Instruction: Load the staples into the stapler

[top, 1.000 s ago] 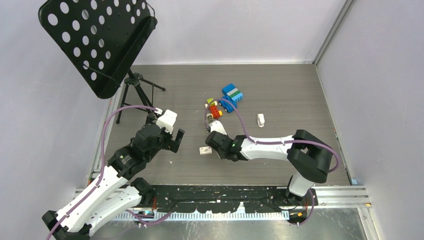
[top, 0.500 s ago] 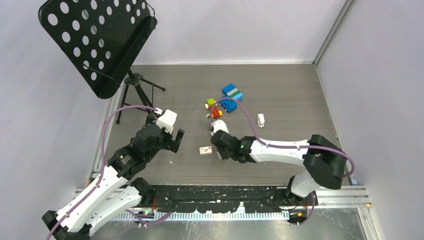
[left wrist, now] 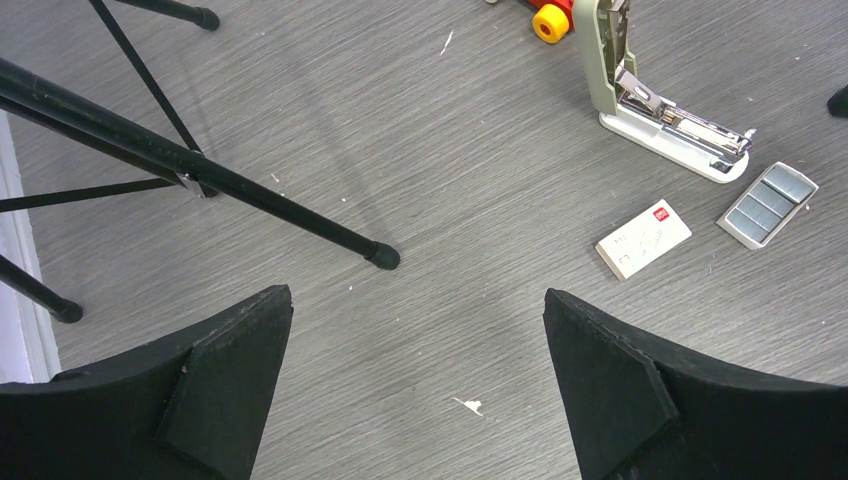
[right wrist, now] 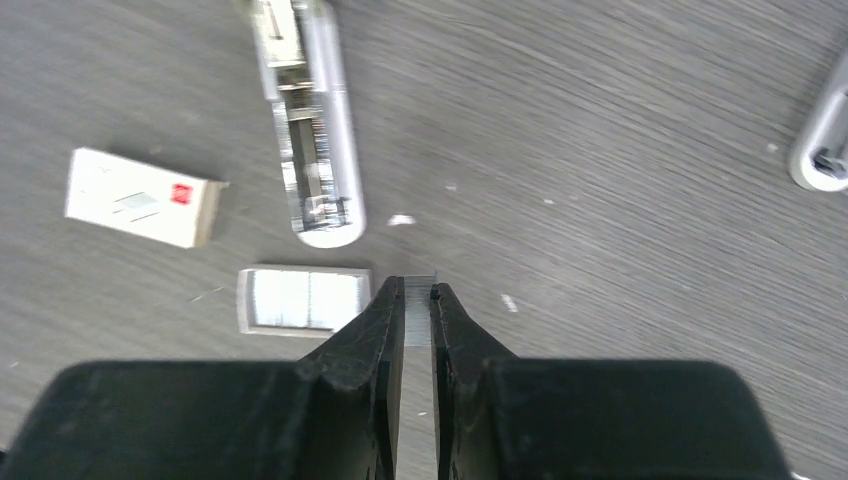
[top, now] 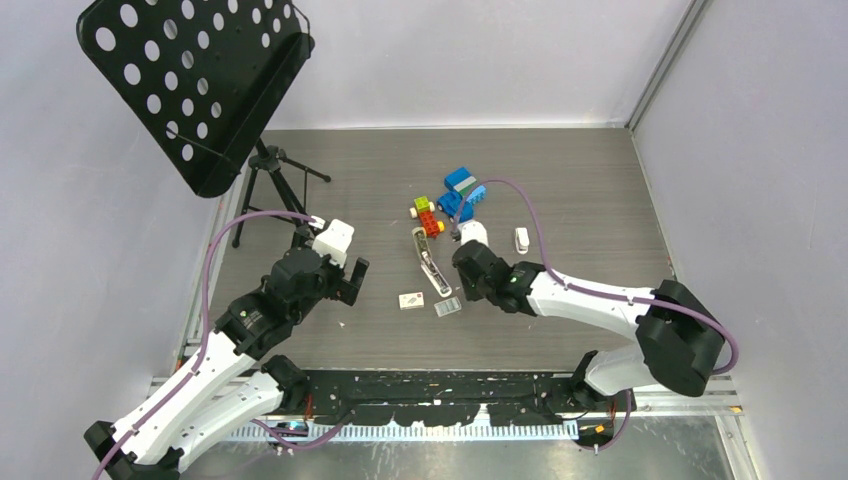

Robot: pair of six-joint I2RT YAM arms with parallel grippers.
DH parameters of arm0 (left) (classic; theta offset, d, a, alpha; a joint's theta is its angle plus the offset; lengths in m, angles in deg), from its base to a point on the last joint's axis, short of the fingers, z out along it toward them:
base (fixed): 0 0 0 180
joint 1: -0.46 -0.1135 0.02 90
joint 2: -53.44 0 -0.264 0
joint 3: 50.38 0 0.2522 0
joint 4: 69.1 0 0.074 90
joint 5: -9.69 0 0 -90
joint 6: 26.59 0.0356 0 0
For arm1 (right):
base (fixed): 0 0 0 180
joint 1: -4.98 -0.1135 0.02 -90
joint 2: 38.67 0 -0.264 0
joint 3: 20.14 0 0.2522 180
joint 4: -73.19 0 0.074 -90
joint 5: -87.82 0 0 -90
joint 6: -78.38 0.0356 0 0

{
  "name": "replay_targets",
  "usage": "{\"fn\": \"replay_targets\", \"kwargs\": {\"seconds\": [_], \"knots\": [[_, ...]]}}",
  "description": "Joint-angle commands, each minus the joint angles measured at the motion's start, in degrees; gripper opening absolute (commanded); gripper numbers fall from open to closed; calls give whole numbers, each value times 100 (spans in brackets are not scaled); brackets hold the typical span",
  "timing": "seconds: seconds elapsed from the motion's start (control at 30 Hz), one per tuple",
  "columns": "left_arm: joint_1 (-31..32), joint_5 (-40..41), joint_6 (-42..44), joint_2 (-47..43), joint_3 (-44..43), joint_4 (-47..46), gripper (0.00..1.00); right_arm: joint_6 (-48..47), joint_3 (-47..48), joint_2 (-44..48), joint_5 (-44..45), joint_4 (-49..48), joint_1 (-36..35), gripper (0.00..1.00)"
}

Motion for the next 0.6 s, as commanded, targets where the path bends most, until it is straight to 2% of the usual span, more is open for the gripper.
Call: {"fn": "replay_targets", "kwargs": {"seconds": [0.0, 0.57], "knots": [[-24, -22, 1, -31, 11, -217, 100, 173, -247, 210, -104, 61, 398, 13], [-23, -62, 1, 24, 4, -219, 100, 373, -352, -255, -256, 259, 636, 16]]}}
